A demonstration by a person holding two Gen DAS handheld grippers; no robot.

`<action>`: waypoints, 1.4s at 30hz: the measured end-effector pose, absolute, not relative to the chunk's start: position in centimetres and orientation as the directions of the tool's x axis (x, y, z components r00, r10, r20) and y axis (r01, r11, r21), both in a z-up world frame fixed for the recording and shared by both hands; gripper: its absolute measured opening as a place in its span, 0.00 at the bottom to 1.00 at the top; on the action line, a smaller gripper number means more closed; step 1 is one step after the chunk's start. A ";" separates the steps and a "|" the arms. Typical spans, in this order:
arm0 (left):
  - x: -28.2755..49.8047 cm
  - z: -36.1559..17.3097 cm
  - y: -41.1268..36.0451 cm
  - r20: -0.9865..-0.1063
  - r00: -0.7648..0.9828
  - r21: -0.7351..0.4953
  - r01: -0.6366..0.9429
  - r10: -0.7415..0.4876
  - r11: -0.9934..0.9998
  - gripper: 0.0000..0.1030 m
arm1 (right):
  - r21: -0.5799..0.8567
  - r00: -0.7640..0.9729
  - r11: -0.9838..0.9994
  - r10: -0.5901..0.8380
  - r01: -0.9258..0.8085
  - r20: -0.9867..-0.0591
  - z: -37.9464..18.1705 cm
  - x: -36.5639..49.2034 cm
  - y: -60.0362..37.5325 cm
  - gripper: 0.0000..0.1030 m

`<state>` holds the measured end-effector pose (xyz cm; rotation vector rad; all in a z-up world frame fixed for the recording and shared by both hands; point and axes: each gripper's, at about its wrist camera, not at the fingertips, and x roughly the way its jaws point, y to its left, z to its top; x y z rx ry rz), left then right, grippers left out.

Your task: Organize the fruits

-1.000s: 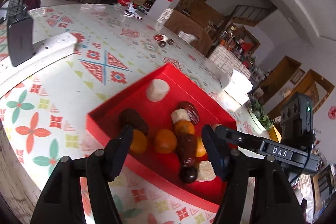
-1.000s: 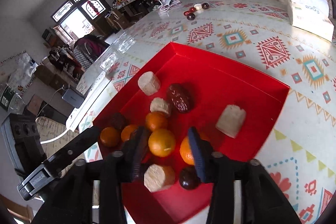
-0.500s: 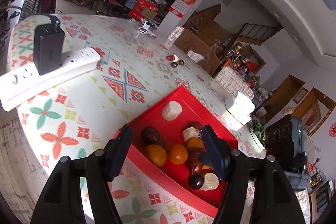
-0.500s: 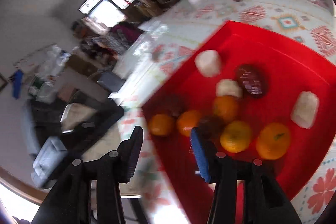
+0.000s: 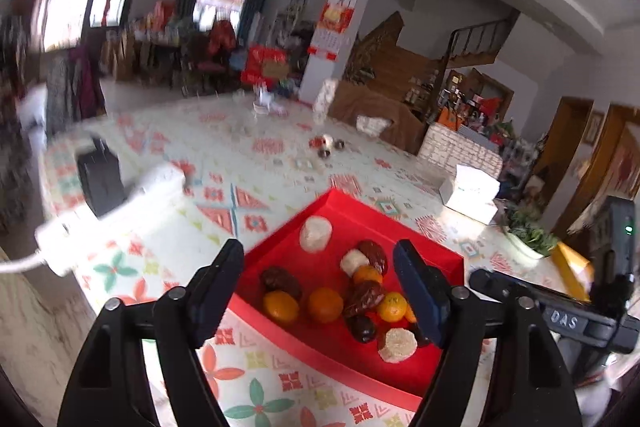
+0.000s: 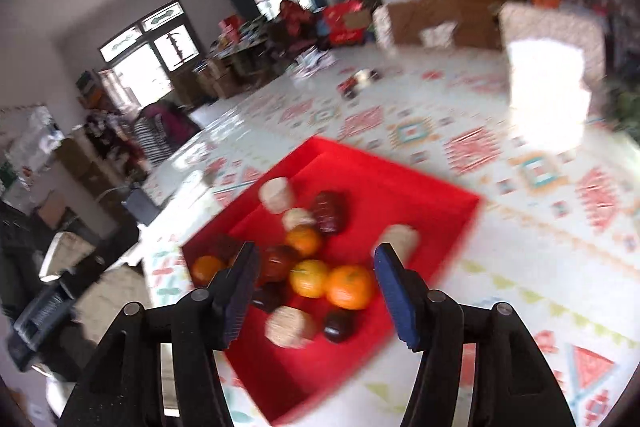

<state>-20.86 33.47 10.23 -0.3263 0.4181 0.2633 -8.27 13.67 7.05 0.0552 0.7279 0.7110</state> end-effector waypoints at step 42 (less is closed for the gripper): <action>-20.7 10.4 21.9 -0.453 0.765 0.060 -0.486 0.457 0.872 1.00 | 0.143 0.612 0.808 0.536 -0.571 -0.582 4.7 -15.8 6.8 0.89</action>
